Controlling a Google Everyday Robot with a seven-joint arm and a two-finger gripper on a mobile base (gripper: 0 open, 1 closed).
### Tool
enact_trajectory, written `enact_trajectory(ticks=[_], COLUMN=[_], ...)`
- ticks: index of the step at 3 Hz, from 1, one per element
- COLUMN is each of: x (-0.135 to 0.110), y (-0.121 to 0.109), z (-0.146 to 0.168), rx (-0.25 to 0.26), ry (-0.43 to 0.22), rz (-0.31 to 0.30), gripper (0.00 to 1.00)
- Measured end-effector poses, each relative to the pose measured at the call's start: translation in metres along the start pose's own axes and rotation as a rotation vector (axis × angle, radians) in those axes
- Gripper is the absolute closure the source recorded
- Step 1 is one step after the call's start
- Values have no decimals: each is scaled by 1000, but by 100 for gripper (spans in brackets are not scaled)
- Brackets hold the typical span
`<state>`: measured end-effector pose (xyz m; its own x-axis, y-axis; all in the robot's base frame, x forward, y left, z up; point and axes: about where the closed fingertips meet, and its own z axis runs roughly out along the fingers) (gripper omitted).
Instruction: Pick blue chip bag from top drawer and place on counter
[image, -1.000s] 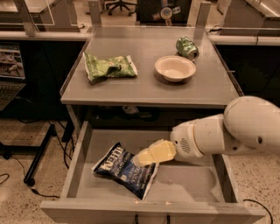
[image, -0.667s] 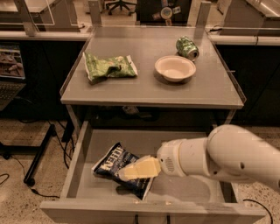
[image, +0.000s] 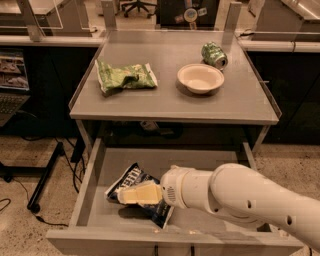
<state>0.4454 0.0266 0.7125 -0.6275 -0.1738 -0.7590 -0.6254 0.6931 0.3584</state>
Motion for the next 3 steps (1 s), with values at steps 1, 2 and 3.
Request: enact_trajectory(ticks=[1, 2, 3], x=[1, 11, 25], y=[-1, 4, 3], z=[2, 21, 50], rx=[8, 50, 95], ry=[-2, -3, -10], rz=[-4, -42, -83], gripper=[0, 0, 0])
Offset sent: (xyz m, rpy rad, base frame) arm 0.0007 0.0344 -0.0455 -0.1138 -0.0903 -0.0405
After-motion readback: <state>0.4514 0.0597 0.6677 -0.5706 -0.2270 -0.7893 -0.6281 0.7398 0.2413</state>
